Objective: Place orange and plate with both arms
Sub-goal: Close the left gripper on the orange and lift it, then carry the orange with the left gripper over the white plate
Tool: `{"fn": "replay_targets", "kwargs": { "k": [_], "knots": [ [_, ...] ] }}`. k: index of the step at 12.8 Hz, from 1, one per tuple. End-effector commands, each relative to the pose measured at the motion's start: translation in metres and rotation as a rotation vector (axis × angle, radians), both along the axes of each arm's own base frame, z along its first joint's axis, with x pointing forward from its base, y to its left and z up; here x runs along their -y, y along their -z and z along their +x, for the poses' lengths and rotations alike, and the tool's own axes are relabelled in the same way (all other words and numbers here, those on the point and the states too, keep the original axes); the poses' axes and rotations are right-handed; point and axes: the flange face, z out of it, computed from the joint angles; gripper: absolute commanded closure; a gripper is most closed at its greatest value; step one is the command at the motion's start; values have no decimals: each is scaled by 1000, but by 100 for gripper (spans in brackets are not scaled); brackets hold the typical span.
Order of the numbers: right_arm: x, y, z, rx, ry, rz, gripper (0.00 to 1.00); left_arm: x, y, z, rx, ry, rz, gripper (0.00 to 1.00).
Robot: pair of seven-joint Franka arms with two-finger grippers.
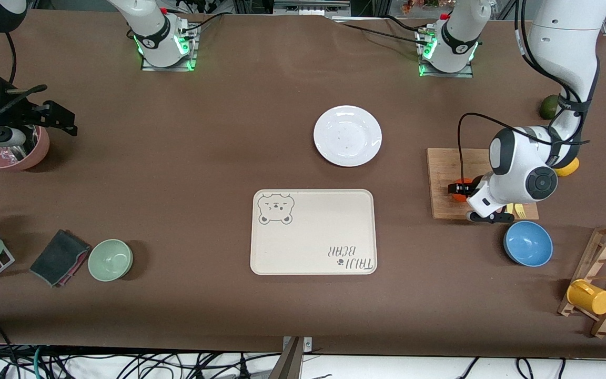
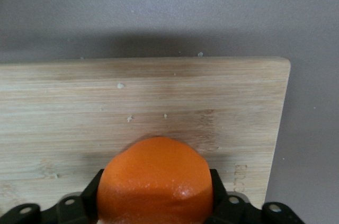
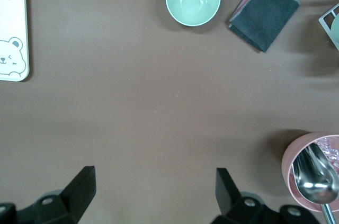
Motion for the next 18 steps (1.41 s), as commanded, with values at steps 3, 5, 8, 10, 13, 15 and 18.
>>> {"fn": "replay_targets", "kwargs": {
  "k": [3, 5, 8, 10, 13, 15, 18],
  "knots": [
    [-1, -3, -1, -3, -9, 4, 0, 0, -5, 12, 16, -12, -30, 64],
    [-1, -2, -1, -5, -11, 4, 0, 8, -21, 21, 2, -19, -32, 67],
    [-1, -2, -1, -5, -15, 4, 0, 50, -39, 17, -25, -59, -37, 69],
    [-1, -2, -1, -5, -15, 4, 0, 89, -53, 8, -60, -95, -36, 75],
    [-1, -2, -1, -5, -15, 4, 0, 137, -74, -8, -80, -123, -33, 76],
    [-1, -2, -1, -6, -15, 4, 0, 176, -81, -21, -91, -149, -26, 82],
    [-1, -2, -1, -6, -15, 4, 0, 245, -89, -53, -111, -200, -10, 81]
  ]
}}
